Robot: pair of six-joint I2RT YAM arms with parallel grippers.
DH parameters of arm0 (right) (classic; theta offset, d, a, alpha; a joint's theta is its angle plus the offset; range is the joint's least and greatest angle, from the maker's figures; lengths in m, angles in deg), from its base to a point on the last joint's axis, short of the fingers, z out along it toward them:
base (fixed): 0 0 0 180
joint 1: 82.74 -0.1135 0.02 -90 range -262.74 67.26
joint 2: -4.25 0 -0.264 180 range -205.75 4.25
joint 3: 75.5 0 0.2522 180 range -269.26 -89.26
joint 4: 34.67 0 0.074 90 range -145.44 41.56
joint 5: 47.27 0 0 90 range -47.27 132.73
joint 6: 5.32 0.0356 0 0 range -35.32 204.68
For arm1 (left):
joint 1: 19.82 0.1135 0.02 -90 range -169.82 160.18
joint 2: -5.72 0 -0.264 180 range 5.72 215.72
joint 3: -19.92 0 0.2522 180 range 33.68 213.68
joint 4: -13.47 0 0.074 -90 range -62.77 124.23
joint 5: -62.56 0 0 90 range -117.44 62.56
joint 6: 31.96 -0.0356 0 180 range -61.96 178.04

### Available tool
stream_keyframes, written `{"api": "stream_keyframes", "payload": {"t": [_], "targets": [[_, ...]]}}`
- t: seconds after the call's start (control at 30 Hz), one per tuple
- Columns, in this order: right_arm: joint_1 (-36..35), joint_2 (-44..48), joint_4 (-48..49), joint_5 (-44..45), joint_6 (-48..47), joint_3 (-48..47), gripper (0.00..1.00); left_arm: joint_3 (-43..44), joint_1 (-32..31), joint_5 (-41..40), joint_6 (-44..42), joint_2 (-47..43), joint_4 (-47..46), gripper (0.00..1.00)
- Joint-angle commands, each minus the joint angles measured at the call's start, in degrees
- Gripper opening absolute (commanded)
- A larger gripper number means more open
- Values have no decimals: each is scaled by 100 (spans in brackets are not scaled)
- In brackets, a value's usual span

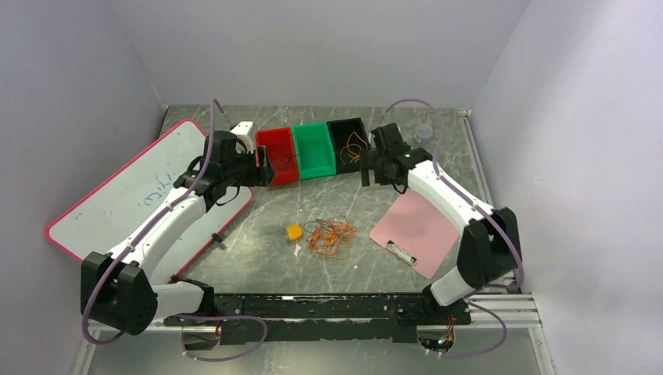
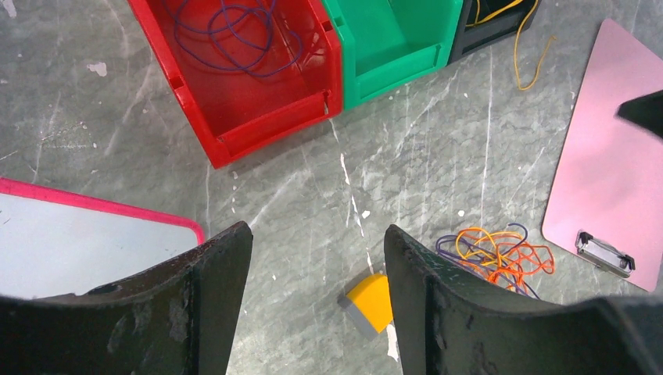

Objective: Untangle the cables

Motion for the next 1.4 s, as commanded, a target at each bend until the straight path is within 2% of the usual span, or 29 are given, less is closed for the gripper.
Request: {"api": "stream_keyframes", "payload": {"t": [0.0, 0.1, 0.2, 0.33, 0.47, 0.67, 0.9, 1.07, 1.23, 1.37], "targets": [[-28, 520, 902, 322, -66, 151, 99, 30, 48, 78, -49, -29, -149, 68], [-11, 422, 950, 203, -113, 94, 98, 23, 48, 69, -47, -44, -144, 68], [26, 212, 1067, 261, -71, 139, 92, 22, 48, 57, -54, -62, -138, 68], [146, 118, 2052, -477, -316, 571, 83, 12, 48, 85, -58, -67, -154, 68], [163, -396, 2628, -625, -408, 670, 69, 30, 50, 112, -55, -40, -148, 67], [208, -957, 3652, -571, -498, 833, 65, 12, 48, 121, -63, -58, -149, 67], [227, -1624, 4054, -524, -690, 619, 58, 30, 48, 122, -67, -23, -138, 67], [236, -2017, 3968, -374, -726, 397, 49, 39, 48, 103, -76, -27, -130, 67], [236, -2076, 3986, -271, -699, 380, 29, 39, 48, 110, -76, -14, -127, 66], [231, -1778, 3822, -321, -682, 340, 8, 39, 48, 104, -76, 3, -125, 66]]}}
